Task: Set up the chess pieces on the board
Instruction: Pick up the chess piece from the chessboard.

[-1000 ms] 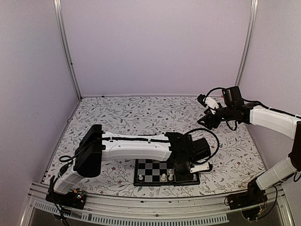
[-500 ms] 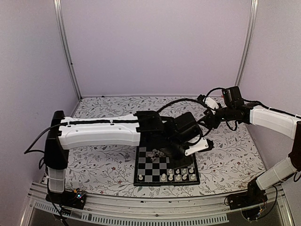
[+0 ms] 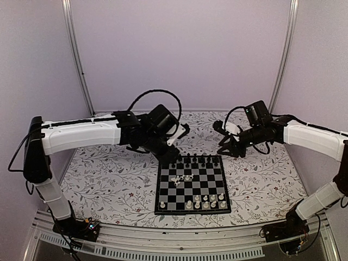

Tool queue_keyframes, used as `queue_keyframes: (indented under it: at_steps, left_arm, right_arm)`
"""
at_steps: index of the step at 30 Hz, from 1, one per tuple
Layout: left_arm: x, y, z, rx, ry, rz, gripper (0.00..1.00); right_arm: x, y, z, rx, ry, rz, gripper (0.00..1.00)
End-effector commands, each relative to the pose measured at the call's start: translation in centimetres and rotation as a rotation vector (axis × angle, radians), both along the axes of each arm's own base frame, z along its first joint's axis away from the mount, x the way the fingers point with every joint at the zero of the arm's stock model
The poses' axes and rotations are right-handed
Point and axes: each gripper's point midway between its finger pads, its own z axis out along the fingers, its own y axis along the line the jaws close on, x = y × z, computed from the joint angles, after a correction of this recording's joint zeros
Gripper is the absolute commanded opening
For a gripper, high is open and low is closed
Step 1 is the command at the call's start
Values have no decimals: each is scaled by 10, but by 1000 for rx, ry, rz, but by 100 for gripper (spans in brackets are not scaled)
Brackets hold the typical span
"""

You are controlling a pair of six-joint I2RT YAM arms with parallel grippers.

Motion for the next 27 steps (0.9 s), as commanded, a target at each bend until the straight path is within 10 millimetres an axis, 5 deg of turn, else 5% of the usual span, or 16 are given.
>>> queue_keyframes:
  at_steps: [1,5,8,17,27]
  left_arm:
    - [63,31,97,-264,-191,213,54]
    - [108,55,149,-463,-330,315,63]
    - [126,66,169,-553,-401,350,64]
    - [132,102,133,-650,-319,350,60]
    - [117,100,157,-702,-333,285,60]
  right_arm:
    - [-33,37,-12,-57,28,199,38]
    - [-40,61,-27,-117,39,259,35]
    - [-41,77,-41,-163,56,287,34]
    - [-45,114,-77,-267,106,333,32]
    - [-44,128,-110,-339,163,332,31]
